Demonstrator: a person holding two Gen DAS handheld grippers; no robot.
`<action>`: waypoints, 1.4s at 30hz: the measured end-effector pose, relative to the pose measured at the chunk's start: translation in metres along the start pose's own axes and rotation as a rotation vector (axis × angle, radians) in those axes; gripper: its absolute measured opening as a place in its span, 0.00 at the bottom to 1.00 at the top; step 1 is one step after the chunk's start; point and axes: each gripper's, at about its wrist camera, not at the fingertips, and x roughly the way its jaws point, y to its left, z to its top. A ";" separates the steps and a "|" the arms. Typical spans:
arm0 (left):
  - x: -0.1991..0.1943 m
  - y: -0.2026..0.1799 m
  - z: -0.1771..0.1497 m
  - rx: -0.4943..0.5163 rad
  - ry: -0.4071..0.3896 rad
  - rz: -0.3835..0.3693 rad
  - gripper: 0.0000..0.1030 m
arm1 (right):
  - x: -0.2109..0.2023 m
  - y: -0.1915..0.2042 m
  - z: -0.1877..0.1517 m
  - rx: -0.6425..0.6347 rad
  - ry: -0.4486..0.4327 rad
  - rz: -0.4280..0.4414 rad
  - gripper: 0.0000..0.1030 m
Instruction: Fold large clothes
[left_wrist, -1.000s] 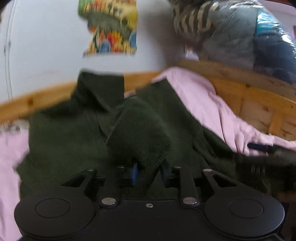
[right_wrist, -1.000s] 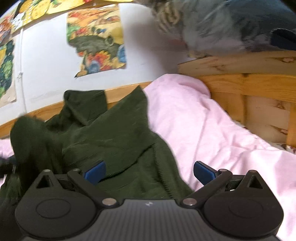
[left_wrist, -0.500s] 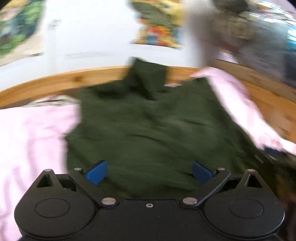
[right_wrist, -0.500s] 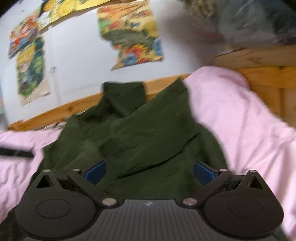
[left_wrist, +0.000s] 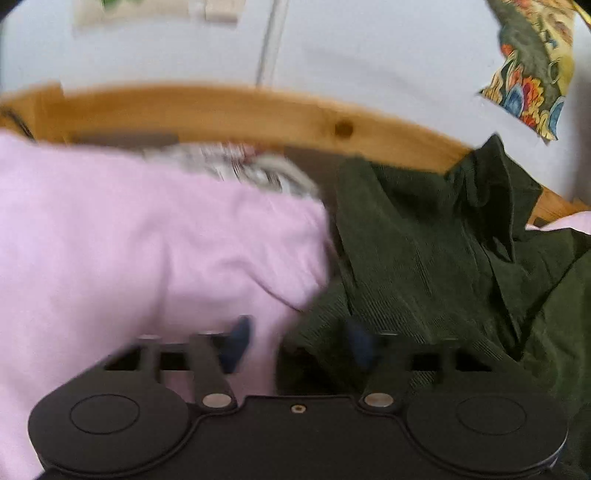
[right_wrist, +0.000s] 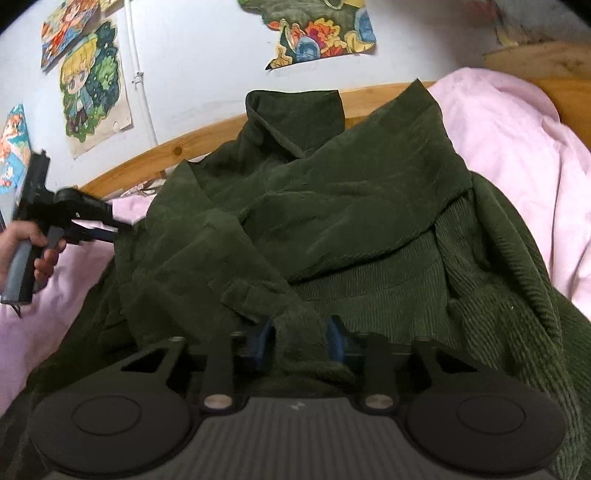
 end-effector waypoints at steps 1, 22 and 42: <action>0.004 0.002 -0.003 -0.018 0.024 -0.020 0.08 | 0.001 -0.002 0.002 0.009 -0.003 0.003 0.25; -0.042 0.010 -0.029 -0.180 -0.024 0.137 0.78 | -0.013 0.003 0.005 -0.046 -0.011 -0.012 0.61; -0.114 0.021 -0.085 0.007 0.148 -0.114 0.99 | 0.087 0.019 0.199 -0.214 -0.110 -0.062 0.91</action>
